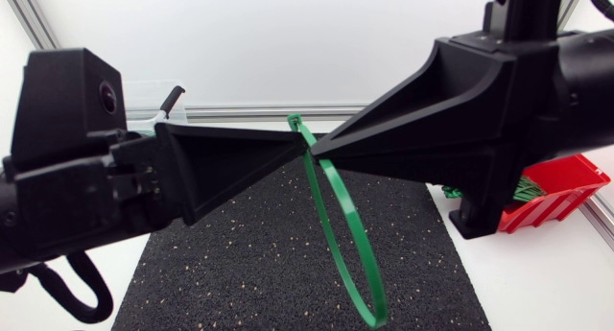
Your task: Take a green cable tie from the red box, thread the tail through the head to close it, then place it in the transparent bin on the left.
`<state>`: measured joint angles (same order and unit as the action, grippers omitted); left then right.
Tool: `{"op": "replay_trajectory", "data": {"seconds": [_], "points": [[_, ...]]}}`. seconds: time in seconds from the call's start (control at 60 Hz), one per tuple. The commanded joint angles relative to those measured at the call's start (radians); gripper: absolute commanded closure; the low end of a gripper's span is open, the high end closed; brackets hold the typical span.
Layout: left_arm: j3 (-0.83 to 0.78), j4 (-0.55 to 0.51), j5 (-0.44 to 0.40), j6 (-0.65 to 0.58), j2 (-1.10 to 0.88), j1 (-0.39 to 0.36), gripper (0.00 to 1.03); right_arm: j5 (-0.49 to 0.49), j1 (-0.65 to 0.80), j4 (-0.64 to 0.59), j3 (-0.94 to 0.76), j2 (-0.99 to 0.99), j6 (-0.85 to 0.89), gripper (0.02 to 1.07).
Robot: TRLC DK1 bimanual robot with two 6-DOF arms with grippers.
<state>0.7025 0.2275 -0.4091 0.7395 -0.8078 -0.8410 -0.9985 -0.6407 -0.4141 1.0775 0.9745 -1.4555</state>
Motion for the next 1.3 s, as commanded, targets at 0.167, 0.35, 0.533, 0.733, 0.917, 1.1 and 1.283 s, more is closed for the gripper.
{"op": "replay_trajectory", "data": {"seconds": [0.167, 0.35, 0.533, 0.733, 0.917, 1.1, 1.283], "points": [[0.031, 0.003, 0.013, -0.003, -0.010, -0.007, 0.99, 0.015, -0.019, 0.024, -0.019, -0.013, -0.029, 1.01], [0.032, -0.002, 0.020, -0.003, -0.011, -0.023, 0.99, 0.020, -0.024, 0.034, -0.021, -0.005, -0.029, 1.01], [0.035, -0.004, 0.026, -0.003, -0.008, -0.023, 0.99, 0.026, -0.024, 0.037, -0.028, 0.000, -0.029, 1.01], [0.040, -0.004, 0.026, -0.003, -0.010, -0.023, 0.99, 0.029, -0.024, 0.040, -0.034, 0.000, -0.029, 1.01], [0.043, -0.008, 0.026, -0.003, -0.008, -0.024, 0.99, 0.035, -0.022, 0.049, -0.042, 0.003, -0.029, 1.01], [0.040, -0.013, 0.026, -0.005, 0.001, -0.030, 0.99, 0.046, -0.022, 0.066, -0.048, 0.010, -0.029, 1.01], [0.041, -0.020, 0.026, -0.008, 0.013, -0.044, 0.99, 0.047, -0.022, 0.081, -0.054, 0.041, -0.029, 1.01]]}}
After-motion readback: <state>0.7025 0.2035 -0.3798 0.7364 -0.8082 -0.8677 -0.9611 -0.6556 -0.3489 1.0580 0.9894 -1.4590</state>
